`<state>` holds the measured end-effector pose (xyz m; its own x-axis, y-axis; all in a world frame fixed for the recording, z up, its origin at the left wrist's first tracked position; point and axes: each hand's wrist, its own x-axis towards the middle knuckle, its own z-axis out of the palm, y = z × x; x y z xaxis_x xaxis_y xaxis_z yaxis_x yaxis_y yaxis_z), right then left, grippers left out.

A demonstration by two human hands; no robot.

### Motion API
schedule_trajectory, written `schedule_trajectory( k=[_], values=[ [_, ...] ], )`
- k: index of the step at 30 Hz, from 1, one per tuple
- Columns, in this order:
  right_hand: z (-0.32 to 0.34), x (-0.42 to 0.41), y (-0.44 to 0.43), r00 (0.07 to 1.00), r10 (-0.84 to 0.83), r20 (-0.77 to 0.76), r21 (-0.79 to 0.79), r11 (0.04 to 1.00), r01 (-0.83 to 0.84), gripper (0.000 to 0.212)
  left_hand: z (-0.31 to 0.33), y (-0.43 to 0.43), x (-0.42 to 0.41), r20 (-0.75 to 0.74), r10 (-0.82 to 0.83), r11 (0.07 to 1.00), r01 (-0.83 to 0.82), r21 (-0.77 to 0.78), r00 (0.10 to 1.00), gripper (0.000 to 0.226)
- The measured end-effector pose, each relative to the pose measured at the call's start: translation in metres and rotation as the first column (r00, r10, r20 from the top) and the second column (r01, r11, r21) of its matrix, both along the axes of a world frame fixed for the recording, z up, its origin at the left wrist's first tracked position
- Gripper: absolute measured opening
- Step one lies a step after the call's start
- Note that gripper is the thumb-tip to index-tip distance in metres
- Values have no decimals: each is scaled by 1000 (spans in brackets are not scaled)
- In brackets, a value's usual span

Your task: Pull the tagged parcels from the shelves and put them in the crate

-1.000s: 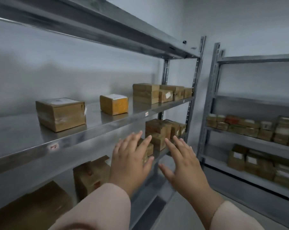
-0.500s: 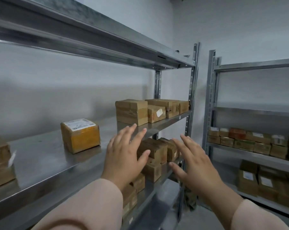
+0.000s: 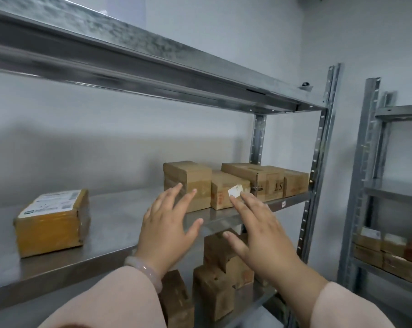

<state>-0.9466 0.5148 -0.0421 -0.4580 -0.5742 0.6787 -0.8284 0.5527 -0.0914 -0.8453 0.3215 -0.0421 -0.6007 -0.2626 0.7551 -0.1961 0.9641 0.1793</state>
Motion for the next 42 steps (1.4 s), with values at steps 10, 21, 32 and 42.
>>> schedule_trajectory(
  k=[10,21,32,42],
  values=[
    [6,-90,-62,984,157,83,-82,985,-150,74,35,-44,-94,-55,-15,976,27,217,998,63],
    [18,-124,-120,969,205,140,-154,971,-183,73,45,-93,-149,-56,-34,919,53,390,998,55],
    [44,-117,-149,583,705,403,-768,607,-203,52,48,-91,-77,-585,-120,670,500,548,802,37],
    [49,-102,-174,108,890,443,-847,455,-275,37,67,-77,-40,-528,-27,446,483,753,849,53]
  ],
)
